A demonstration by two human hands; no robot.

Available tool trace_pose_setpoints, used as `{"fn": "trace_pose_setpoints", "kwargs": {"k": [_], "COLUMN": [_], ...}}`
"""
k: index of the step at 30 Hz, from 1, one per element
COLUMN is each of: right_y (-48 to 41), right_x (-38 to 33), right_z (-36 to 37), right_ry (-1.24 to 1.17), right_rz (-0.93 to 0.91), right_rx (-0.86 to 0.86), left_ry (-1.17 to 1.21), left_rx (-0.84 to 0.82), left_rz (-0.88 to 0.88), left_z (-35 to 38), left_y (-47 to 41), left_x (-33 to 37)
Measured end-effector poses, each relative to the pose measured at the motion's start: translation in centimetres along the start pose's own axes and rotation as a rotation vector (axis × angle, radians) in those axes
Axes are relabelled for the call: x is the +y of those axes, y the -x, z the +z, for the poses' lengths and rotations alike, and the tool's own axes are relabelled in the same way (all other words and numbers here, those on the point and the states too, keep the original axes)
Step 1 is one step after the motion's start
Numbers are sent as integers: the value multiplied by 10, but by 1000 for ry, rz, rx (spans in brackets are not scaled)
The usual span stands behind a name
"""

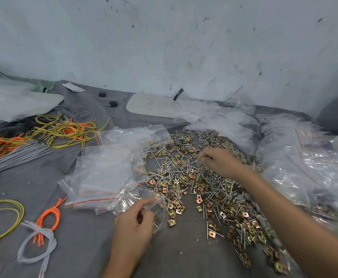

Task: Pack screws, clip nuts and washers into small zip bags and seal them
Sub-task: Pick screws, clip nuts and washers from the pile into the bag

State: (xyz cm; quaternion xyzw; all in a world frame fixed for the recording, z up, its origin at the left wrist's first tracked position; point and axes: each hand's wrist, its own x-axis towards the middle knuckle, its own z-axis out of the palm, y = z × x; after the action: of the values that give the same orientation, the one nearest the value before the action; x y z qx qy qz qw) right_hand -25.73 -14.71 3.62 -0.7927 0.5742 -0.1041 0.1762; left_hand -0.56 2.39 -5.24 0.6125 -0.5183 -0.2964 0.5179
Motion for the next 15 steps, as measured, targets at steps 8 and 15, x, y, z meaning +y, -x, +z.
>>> {"fn": "trace_pose_setpoints", "kwargs": {"k": [8,15], "right_y": [77,96], "right_x": [-37,-37], "right_z": [41,45], "right_ry": [-233,-337], "right_rz": [-39,8], "right_rx": [-160,-88], "left_ry": [-33,-64], "left_rx": [-5,3], "left_rz": [15,37], "left_z": [-1,-1], "left_y": [1,1], "left_x": [4,4]}}
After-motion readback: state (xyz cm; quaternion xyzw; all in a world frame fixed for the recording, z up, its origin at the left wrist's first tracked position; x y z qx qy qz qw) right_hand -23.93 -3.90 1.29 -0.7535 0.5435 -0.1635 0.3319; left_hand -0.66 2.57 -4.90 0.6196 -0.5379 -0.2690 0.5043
